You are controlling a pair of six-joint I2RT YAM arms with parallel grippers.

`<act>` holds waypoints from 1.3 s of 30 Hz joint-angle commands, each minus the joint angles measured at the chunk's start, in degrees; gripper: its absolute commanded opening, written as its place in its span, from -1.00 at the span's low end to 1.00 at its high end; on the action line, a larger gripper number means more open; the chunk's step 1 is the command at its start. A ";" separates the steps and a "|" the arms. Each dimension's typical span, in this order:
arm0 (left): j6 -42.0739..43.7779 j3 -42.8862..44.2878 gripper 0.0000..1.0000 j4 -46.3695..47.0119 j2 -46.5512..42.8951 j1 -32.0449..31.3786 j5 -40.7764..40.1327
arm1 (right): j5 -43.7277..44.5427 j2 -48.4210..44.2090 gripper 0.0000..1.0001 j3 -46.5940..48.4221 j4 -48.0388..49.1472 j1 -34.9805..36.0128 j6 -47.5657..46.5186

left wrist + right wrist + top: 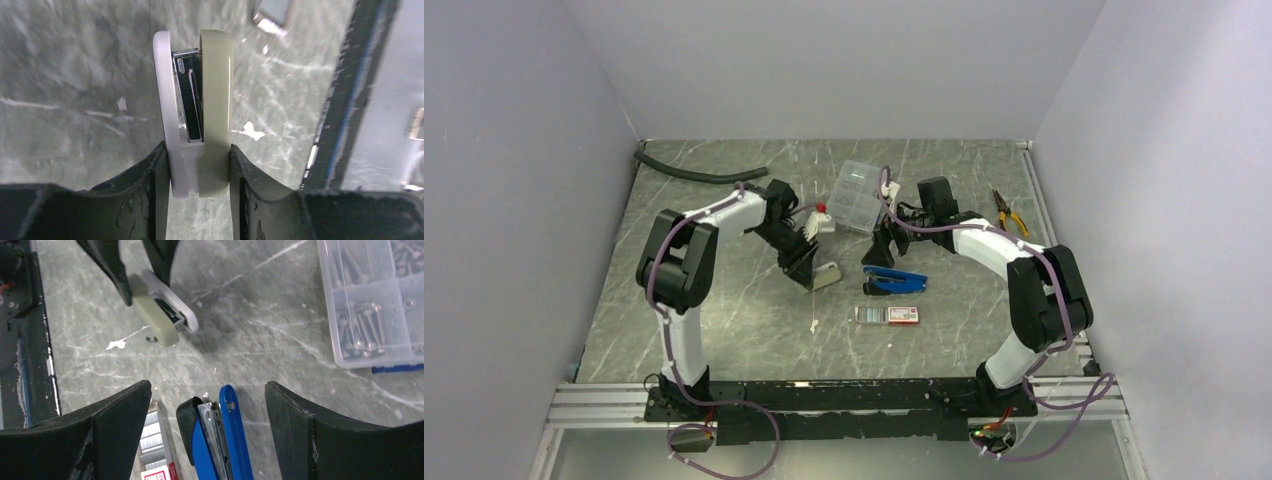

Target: Load the staples into the stapler

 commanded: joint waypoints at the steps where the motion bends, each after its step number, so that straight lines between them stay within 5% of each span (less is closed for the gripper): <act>1: 6.60 10.15 -0.85 -15.25 6.62 3.58 19.22 | -7.35 -1.22 0.78 -1.97 12.69 0.60 5.26; 12: 26.01 24.57 -0.87 -42.01 18.17 4.70 33.55 | -12.17 1.70 0.99 -0.91 17.29 2.01 10.59; 23: 27.47 24.42 -0.85 -43.51 18.88 4.63 34.28 | -17.82 7.97 0.94 3.04 22.32 4.07 19.71; 31: 26.22 23.16 -0.84 -41.50 18.29 4.46 33.48 | -20.68 10.92 0.62 4.39 26.60 4.69 25.93; 39: 22.20 21.61 -0.75 -36.70 16.94 4.46 31.92 | -22.84 12.58 0.00 5.20 24.90 4.97 25.72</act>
